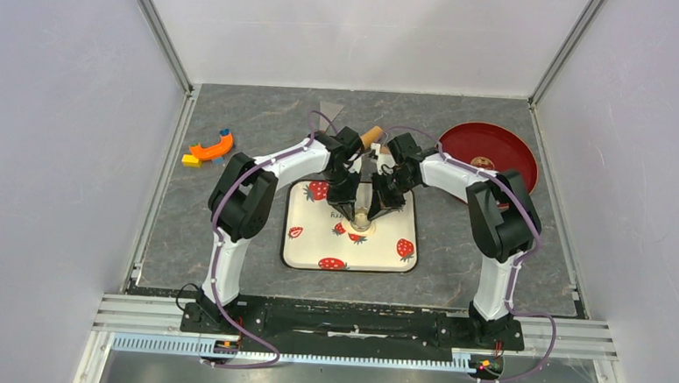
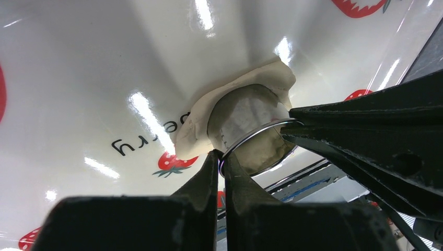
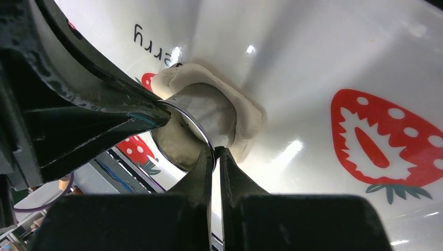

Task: Roll out the dumpling wrappers from the dough

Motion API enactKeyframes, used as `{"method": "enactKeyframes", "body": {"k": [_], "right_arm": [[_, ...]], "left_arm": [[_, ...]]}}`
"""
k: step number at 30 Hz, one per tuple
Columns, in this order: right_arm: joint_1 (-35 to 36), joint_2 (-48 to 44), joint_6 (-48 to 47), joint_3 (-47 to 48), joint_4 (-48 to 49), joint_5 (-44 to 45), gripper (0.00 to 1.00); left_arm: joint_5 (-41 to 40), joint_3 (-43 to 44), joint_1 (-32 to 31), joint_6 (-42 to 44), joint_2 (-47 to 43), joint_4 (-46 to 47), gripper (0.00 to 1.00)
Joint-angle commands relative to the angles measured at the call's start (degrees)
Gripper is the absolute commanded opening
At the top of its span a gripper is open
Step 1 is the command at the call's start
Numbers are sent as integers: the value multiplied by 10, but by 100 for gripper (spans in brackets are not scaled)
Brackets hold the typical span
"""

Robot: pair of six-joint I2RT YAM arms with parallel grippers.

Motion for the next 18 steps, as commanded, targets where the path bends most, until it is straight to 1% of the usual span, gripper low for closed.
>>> {"method": "enactKeyframes", "body": {"k": [1, 4, 11, 18], "right_arm": [[13, 58, -80, -23, -76, 169, 1], [11, 48, -83, -3, -93, 166, 3], [7, 32, -80, 22, -105, 147, 14], [2, 28, -77, 45, -109, 109, 28]], "left_arm": [[-87, -29, 7, 35, 10, -29, 9], [-75, -29, 15, 34, -6, -30, 11], [-45, -19, 16, 28, -25, -34, 15], [-37, 5, 16, 24, -39, -42, 25]]}}
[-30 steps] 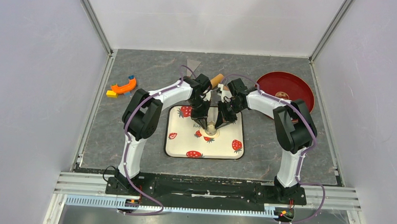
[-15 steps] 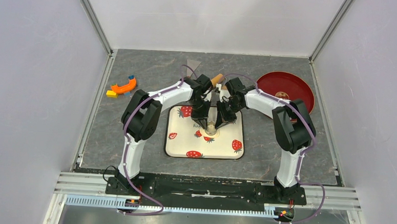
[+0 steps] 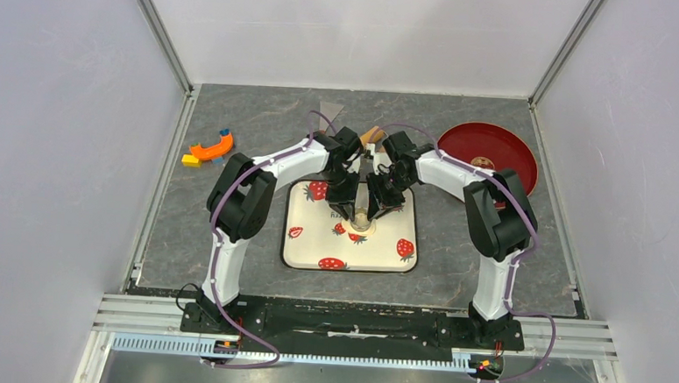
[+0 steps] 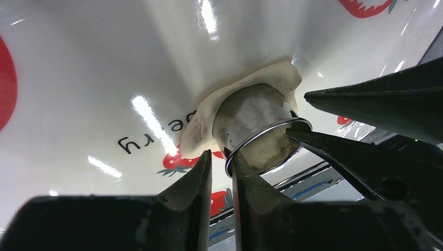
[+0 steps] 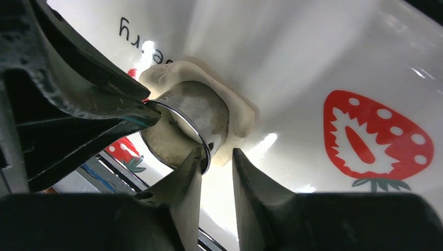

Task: Roll out the dumpling wrappers from the dough

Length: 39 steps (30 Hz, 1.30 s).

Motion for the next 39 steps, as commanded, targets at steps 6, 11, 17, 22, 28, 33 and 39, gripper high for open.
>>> {"method": "enactKeyframes", "body": {"k": [6, 11, 17, 22, 28, 33, 39], "right_arm": [[-15, 12, -30, 18, -59, 39, 36], [-21, 6, -30, 28, -59, 3, 39], [-25, -1, -28, 34, -57, -28, 42], [-30, -7, -25, 47, -55, -58, 47], [-43, -20, -11, 42, -38, -93, 55], [-61, -38, 8, 15, -5, -113, 60], [-88, -64, 14, -38, 36, -153, 61]], "left_arm": [[2, 29, 13, 18, -36, -47, 28], [27, 32, 17, 14, -45, -43, 29], [54, 23, 24, 2, -61, -23, 30], [92, 3, 37, -13, -76, 11, 30], [136, -63, 65, -46, -114, 89, 31], [161, -146, 110, -65, -158, 149, 31], [191, -255, 202, -48, -206, 181, 31]]}}
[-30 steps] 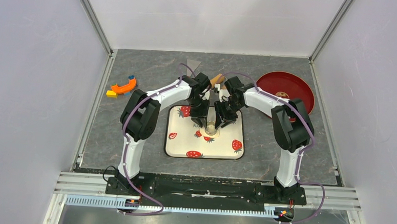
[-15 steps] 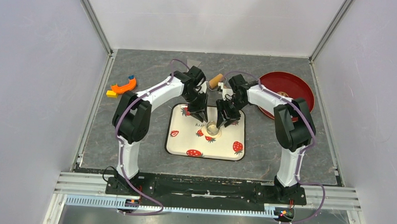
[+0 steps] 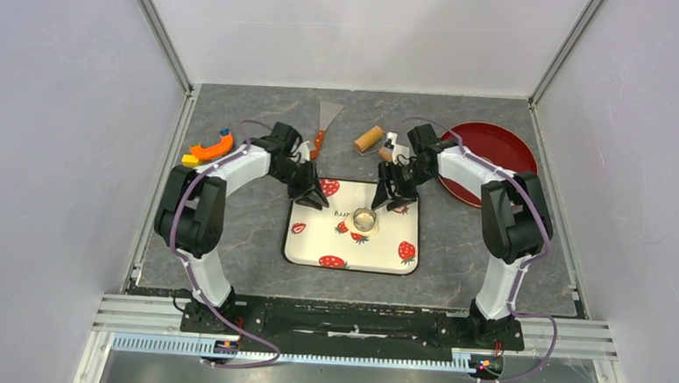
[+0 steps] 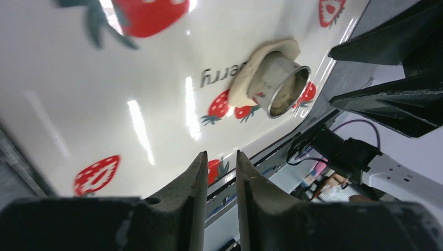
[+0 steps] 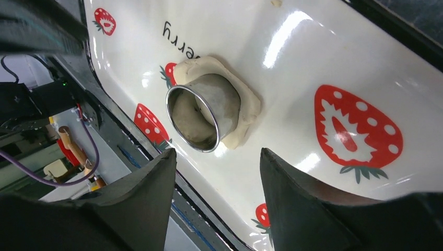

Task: Roll out the dumpling wrappers from the dough

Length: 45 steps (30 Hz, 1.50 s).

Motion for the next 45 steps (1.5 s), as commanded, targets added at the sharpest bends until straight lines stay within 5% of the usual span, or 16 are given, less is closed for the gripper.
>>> {"method": "enactKeyframes", "body": {"k": [1, 11, 25, 28, 34, 45], "right_arm": [[-22, -41, 7, -45, 46, -46, 61], [-64, -76, -6, -130, 64, -43, 64], [-65, -86, 8, -225, 117, -49, 61], [-65, -81, 14, -235, 131, -47, 59], [-59, -89, 55, -265, 207, -41, 54], [-59, -63, 70, -247, 224, 36, 33]], "left_arm": [[41, -64, 79, 4, -49, 40, 31], [-101, -92, 147, 131, -50, -62, 35], [-18, -155, 143, 92, -2, 44, 34], [-11, -170, 142, 83, -2, 59, 29], [-8, -211, 142, 57, -16, 91, 2], [-3, -249, 142, 50, -32, 106, 2]]}}
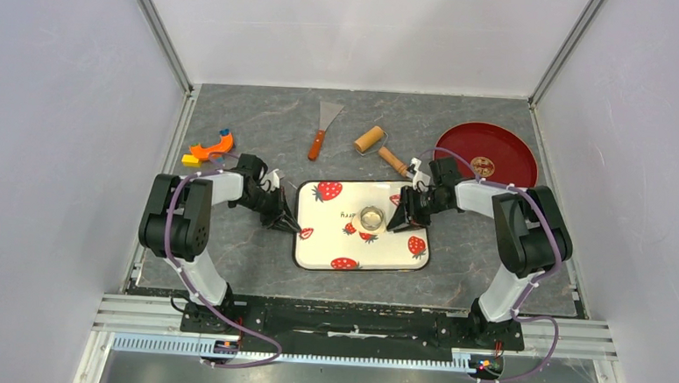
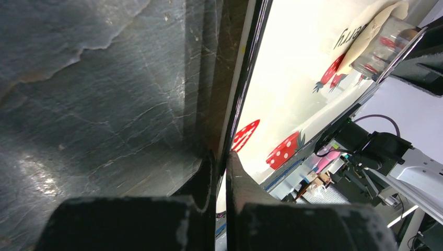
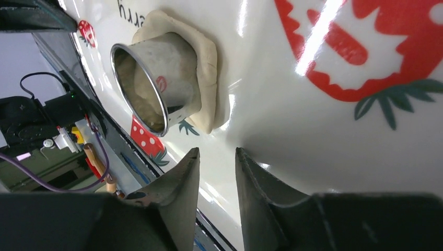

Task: Roll out the dumpling wrappers from the dough

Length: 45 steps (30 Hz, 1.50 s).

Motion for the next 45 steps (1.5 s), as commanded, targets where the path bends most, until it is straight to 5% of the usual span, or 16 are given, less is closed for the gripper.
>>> {"method": "enactKeyframes", "body": {"k": [1, 9, 23, 45], "right_arm": [[2, 26, -8, 15, 18, 79, 32], [18, 65, -9, 33, 19, 66, 27], [38, 91, -22, 17, 28, 91, 0], [24, 11, -25, 32, -20, 92, 0]], "left_arm": [[-48, -20, -4, -39, 13, 7, 2], [-52, -16, -3, -31, 10, -3, 2], [-53, -9, -3, -25, 14, -10, 2], [-76, -5, -3, -34, 4, -10, 2]]}}
